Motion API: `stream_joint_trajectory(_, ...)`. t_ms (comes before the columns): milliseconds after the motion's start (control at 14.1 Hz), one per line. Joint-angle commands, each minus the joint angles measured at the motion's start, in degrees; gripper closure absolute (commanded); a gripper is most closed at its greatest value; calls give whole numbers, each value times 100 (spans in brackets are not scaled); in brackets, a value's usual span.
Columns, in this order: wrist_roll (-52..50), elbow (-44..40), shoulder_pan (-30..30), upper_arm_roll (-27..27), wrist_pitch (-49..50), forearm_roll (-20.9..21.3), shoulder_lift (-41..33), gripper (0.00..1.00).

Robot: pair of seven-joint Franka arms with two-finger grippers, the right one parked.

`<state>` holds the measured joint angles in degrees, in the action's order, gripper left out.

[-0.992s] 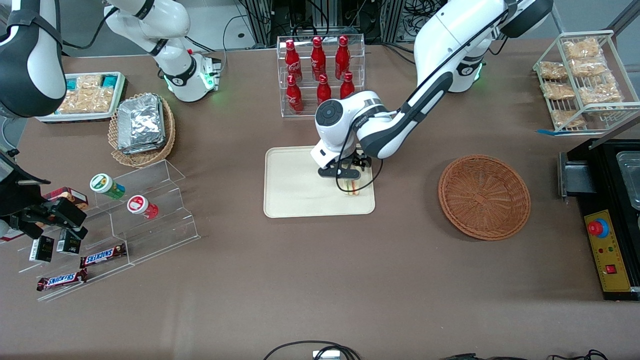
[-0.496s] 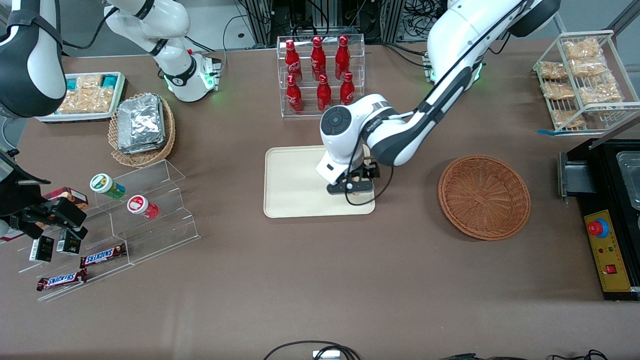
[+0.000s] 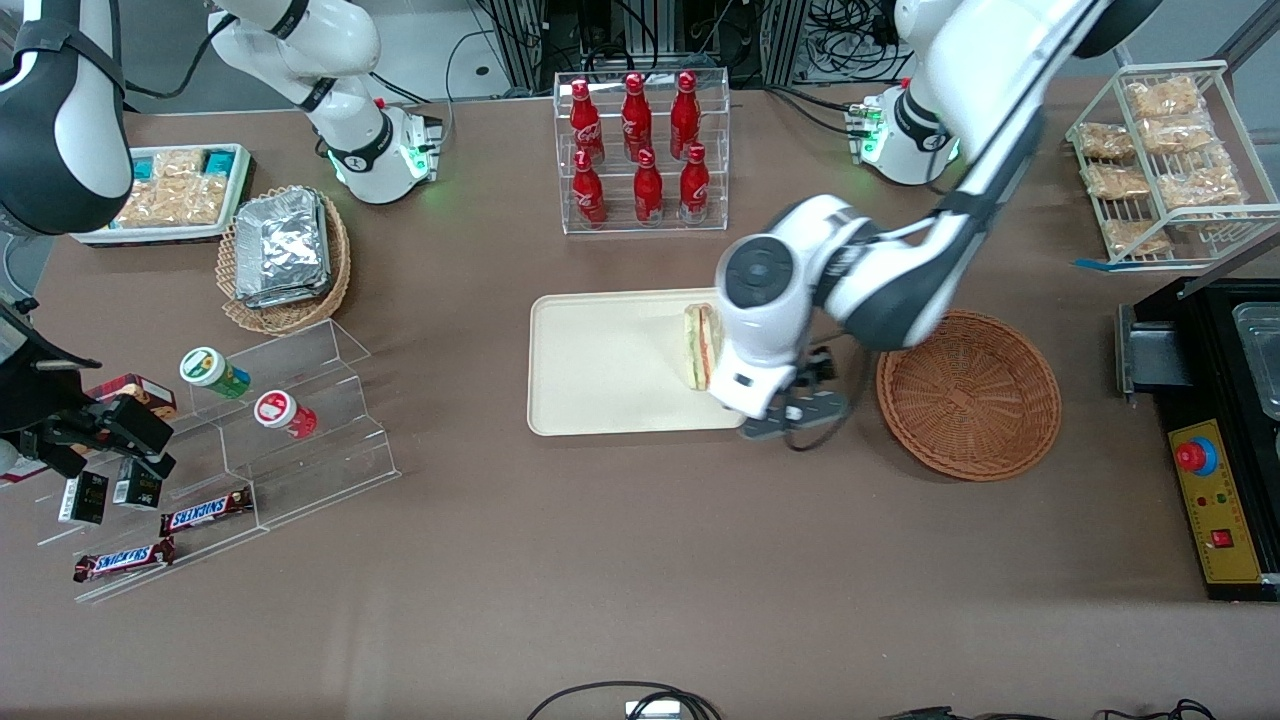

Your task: Place sandwich from basket to tray

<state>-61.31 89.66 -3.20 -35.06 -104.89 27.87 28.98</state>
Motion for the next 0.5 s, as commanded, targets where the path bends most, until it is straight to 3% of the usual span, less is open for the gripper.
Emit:
stream_joint_trajectory(0, 40, 95, 468, -44, 285, -220, -427, 1)
stream_joint_trajectory(142, 84, 87, 758, -53, 390, -308, -603, 1)
stream_joint_trajectory(425, 1399, 78, 1399, -36, 714, -826, -1069, 1)
